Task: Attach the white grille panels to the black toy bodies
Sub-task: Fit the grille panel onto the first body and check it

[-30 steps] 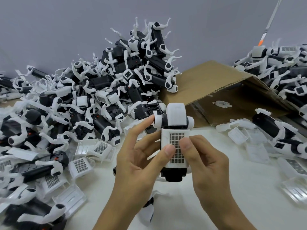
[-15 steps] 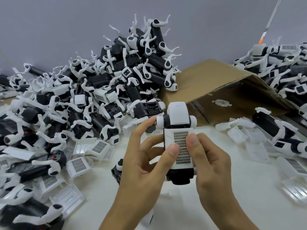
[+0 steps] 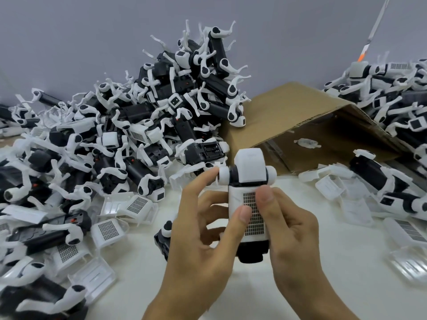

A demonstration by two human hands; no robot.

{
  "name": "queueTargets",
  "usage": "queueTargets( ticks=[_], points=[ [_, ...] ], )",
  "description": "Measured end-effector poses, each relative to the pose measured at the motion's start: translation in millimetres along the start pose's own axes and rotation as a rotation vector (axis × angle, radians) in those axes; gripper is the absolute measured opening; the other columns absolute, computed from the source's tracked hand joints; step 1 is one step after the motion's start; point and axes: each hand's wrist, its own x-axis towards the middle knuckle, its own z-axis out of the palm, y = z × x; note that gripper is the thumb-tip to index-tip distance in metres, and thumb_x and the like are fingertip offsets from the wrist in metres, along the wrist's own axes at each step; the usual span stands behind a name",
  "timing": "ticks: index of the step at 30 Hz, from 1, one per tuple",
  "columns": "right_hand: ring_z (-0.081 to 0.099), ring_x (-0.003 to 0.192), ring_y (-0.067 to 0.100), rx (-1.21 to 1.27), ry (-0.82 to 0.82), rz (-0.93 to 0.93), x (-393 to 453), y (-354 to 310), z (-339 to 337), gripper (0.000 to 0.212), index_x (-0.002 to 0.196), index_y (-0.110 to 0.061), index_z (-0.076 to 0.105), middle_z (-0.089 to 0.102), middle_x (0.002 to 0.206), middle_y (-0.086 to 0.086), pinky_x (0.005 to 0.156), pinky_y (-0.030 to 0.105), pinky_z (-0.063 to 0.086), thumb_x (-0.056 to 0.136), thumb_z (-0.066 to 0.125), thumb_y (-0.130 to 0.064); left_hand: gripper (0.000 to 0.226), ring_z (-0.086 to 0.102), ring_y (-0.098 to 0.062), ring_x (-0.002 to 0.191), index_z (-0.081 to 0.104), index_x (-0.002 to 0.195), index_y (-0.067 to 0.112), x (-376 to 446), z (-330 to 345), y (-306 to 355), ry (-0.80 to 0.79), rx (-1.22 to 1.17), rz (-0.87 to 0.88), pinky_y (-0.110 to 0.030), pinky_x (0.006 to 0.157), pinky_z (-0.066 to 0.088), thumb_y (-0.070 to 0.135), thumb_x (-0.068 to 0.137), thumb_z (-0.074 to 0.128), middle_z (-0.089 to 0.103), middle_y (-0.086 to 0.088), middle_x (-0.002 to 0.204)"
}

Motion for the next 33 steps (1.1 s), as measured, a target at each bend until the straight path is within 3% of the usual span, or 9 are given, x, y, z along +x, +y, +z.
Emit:
queueTargets(
  ticks=[6, 12, 16, 20, 23, 26, 28, 30, 33],
  points=[
    [0.071, 0.085, 0.017, 0.022, -0.077, 0.036, 3.6, -0.6, 0.3, 0.027, 0.087, -0.037, 0.076, 0.072, 0.09, 0.002, 0.067, 0.027, 0.061, 0.087, 0.057, -0.055, 0.054, 0.073, -0.028, 0.1, 0.051, 0.132, 0.044, 6.1, -8.3, -1.2, -0.029, -0.089, -0.069, -0.056, 0.075, 0.061, 0.034, 0.083, 0.072, 0.073, -0.004, 0.114],
    [0.067, 0.078, 0.011, 0.008, -0.061, -0.049, 1.7, -0.4, -3.9, 0.03, 0.086, -0.025, 0.075, 0.065, 0.081, 0.0, 0.065, 0.025, 0.059, 0.087, 0.06, -0.051, 0.061, 0.072, -0.032, 0.102, 0.052, 0.137, 0.037, 10.5, -16.6, 0.4, -0.116, -0.18, -0.064, -0.043, 0.078, 0.062, 0.02, 0.082, 0.074, 0.072, -0.013, 0.114],
    [0.07, 0.098, 0.013, -0.019, -0.184, 0.075, 8.4, -2.1, -6.2, 0.025, 0.097, -0.038, 0.076, 0.073, 0.098, -0.003, 0.08, 0.024, 0.058, 0.087, 0.061, -0.055, 0.06, 0.072, -0.026, 0.105, 0.054, 0.138, 0.032, 15.1, -18.7, -0.8, -0.07, -0.175, -0.136, -0.034, 0.081, 0.061, 0.025, 0.084, 0.079, 0.075, -0.008, 0.114],
    [0.069, 0.105, 0.015, -0.103, -0.228, 0.066, 6.0, -4.9, -4.9, 0.025, 0.109, -0.039, 0.074, 0.073, 0.111, -0.008, 0.084, 0.032, 0.059, 0.087, 0.065, -0.046, 0.051, 0.073, -0.031, 0.104, 0.061, 0.133, 0.029, 17.4, -24.5, -0.2, -0.016, -0.222, -0.153, -0.038, 0.084, 0.061, 0.022, 0.084, 0.07, 0.076, -0.012, 0.111],
    [0.07, 0.102, 0.013, -0.056, -0.202, 0.079, 4.9, -6.2, -1.9, 0.021, 0.105, -0.043, 0.075, 0.074, 0.108, -0.006, 0.082, 0.022, 0.057, 0.086, 0.066, -0.042, 0.042, 0.075, -0.024, 0.097, 0.065, 0.125, 0.034, 16.0, -21.9, 1.7, 0.0, -0.144, -0.104, -0.028, 0.072, 0.061, 0.024, 0.085, 0.07, 0.078, -0.006, 0.107],
    [0.072, 0.099, 0.007, -0.026, -0.205, 0.137, 9.6, -7.0, 1.2, 0.018, 0.102, -0.045, 0.078, 0.078, 0.103, -0.009, 0.08, 0.014, 0.055, 0.086, 0.076, -0.038, 0.03, 0.073, -0.013, 0.103, 0.067, 0.122, 0.039, 14.3, -21.2, -0.8, -0.005, 0.013, -0.103, -0.031, 0.08, 0.061, 0.027, 0.094, 0.068, 0.077, 0.008, 0.11],
    [0.075, 0.094, 0.008, -0.011, -0.164, 0.182, 13.6, -2.0, 2.2, 0.022, 0.103, -0.035, 0.08, 0.079, 0.098, -0.008, 0.077, 0.015, 0.057, 0.085, 0.078, -0.023, 0.031, 0.069, -0.002, 0.106, 0.069, 0.122, 0.036, 13.5, -28.0, -9.6, 0.006, 0.255, -0.047, -0.023, 0.088, 0.056, 0.032, 0.091, 0.066, 0.075, 0.017, 0.112],
    [0.075, 0.087, 0.006, -0.144, -0.023, 0.158, 19.2, 0.8, -4.7, 0.029, 0.104, -0.031, 0.075, 0.078, 0.092, -0.014, 0.072, 0.018, 0.059, 0.08, 0.085, -0.018, 0.016, 0.066, 0.002, 0.101, 0.075, 0.107, 0.033, 18.1, -33.7, -16.8, 0.044, 0.449, 0.065, -0.006, 0.084, 0.047, 0.038, 0.094, 0.068, 0.075, 0.018, 0.106],
    [0.07, 0.077, 0.004, -0.484, 0.074, -0.062, 31.5, -11.1, -25.2, 0.039, 0.092, -0.039, 0.056, 0.073, 0.085, -0.02, 0.061, 0.018, 0.056, 0.077, 0.087, -0.023, 0.038, 0.066, -0.006, 0.08, 0.076, 0.08, 0.027, 24.3, -44.8, -27.0, -0.033, 0.698, 0.105, -0.018, 0.065, 0.052, 0.056, 0.083, 0.053, 0.073, 0.015, 0.087]
  ],
)
